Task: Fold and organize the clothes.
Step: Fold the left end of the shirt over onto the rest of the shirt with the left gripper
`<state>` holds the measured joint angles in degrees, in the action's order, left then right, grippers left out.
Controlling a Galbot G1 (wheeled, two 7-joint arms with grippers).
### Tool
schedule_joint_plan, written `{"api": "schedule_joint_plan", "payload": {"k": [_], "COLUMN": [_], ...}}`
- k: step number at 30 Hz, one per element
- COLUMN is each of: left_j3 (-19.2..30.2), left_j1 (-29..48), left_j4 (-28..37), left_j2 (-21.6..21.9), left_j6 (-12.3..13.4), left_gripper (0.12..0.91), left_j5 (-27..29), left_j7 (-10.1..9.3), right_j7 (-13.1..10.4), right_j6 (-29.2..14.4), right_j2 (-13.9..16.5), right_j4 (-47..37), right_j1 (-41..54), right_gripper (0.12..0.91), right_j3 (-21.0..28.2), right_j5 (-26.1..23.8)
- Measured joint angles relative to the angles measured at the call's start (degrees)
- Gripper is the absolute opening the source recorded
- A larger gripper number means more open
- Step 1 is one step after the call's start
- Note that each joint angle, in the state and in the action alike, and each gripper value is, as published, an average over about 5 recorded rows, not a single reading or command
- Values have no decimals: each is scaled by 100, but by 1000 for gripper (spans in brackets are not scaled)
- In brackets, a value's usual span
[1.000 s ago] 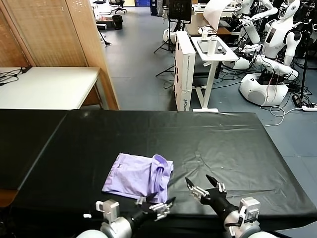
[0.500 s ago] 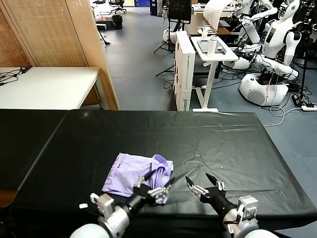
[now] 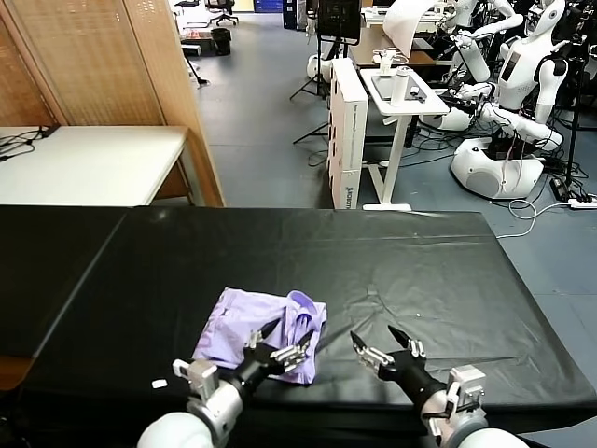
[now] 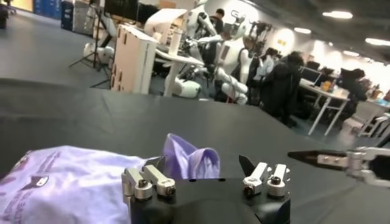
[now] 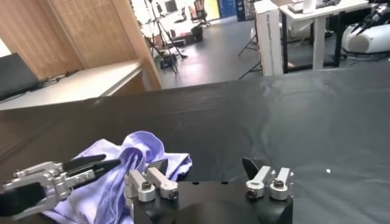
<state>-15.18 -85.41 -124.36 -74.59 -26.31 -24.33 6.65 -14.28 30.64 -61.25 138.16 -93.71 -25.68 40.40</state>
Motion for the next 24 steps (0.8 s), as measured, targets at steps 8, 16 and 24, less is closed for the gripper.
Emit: {"api": "schedule_joint_plan", "payload": {"k": [8,16,24], "left_j3": [379,669,841], "left_j1": [244,524,772], "left_j4": [325,624,916], "left_j2": [-85,-117,-174], "left_j6": [64,73,37], "left_gripper": [907,907,907], "left_j5": [-1,-2,1], "left_j7": [22,31,15], "right_j7": [-8,-12,-13], "right_j6": [1,6,6], "right_j2": [-14,-93,-158], "right_j4": [54,123,186], "right_j1": [-85,-197,-315], "right_gripper": [907,907,907], "right_j3": [-87,-151,-216], "right_j5": [-18,-81,-145]}}
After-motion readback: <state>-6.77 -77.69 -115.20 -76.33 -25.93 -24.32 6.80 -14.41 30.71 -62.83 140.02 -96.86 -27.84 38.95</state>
